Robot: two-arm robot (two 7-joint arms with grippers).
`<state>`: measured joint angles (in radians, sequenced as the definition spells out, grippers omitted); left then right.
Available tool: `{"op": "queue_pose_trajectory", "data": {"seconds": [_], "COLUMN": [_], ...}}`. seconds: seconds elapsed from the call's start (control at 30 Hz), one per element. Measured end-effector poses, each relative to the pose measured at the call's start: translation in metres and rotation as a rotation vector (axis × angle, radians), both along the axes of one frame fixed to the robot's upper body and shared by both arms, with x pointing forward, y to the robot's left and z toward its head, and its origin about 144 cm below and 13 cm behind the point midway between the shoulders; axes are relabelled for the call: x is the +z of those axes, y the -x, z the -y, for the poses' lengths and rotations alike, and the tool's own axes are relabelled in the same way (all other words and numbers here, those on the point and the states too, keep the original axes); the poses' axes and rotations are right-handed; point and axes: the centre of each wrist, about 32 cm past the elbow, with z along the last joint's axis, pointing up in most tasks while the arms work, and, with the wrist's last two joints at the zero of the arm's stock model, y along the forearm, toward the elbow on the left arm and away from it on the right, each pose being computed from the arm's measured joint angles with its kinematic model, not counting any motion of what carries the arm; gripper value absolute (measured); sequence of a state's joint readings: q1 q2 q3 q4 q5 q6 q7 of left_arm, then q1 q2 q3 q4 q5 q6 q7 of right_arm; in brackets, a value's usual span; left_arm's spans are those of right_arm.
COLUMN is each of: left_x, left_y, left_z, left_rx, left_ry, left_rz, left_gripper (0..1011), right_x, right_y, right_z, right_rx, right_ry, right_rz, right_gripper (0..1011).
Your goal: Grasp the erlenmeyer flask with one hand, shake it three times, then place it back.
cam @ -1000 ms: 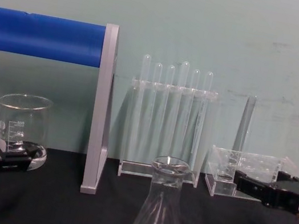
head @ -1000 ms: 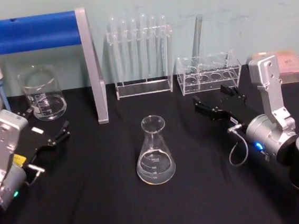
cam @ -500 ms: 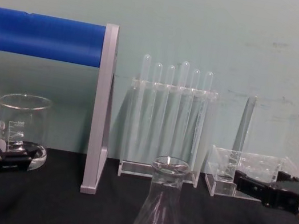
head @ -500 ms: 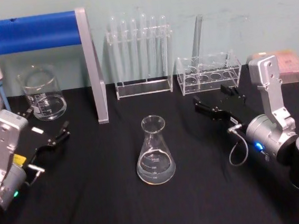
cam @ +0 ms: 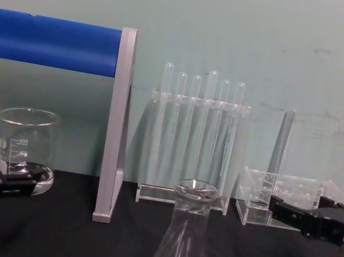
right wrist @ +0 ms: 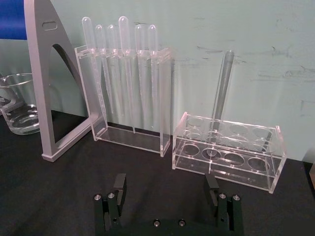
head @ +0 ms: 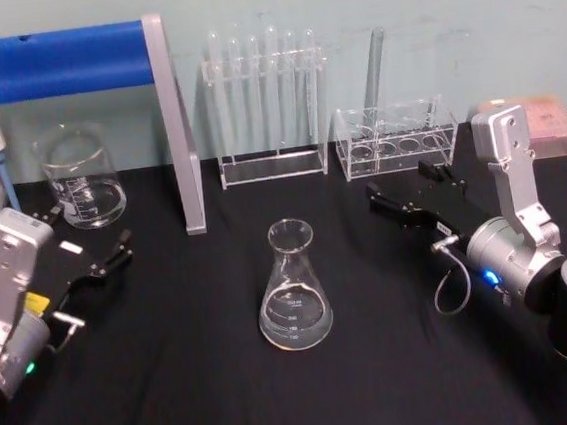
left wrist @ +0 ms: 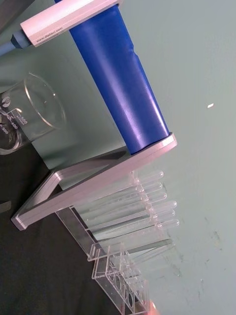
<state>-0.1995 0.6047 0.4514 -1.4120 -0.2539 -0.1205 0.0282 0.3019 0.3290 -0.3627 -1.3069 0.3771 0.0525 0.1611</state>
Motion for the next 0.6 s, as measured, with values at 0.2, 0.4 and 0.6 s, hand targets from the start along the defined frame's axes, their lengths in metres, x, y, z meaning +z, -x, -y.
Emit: {"op": "queue_pose_trajectory", "data": {"seconds": [0.2, 0.4, 0.6], "left_x": [0.0000, 0.0000, 0.0000], "left_y": [0.0000, 0.0000, 0.0000], "left_z": [0.0000, 0.0000, 0.0000], "left_rx": [0.000, 0.000, 0.000], "left_ry": [0.000, 0.000, 0.000], "left_rz": [0.000, 0.000, 0.000], "left_gripper": [1001, 1001, 1001], "right_x": [0.0000, 0.0000, 0.0000], "right_y": [0.0000, 0.0000, 0.0000], "right_z": [0.0000, 0.0000, 0.0000], "right_rx": [0.000, 0.000, 0.000], "right_ry": [0.000, 0.000, 0.000], "right_rz": [0.000, 0.000, 0.000], "right_gripper": [1000, 1000, 1000]}}
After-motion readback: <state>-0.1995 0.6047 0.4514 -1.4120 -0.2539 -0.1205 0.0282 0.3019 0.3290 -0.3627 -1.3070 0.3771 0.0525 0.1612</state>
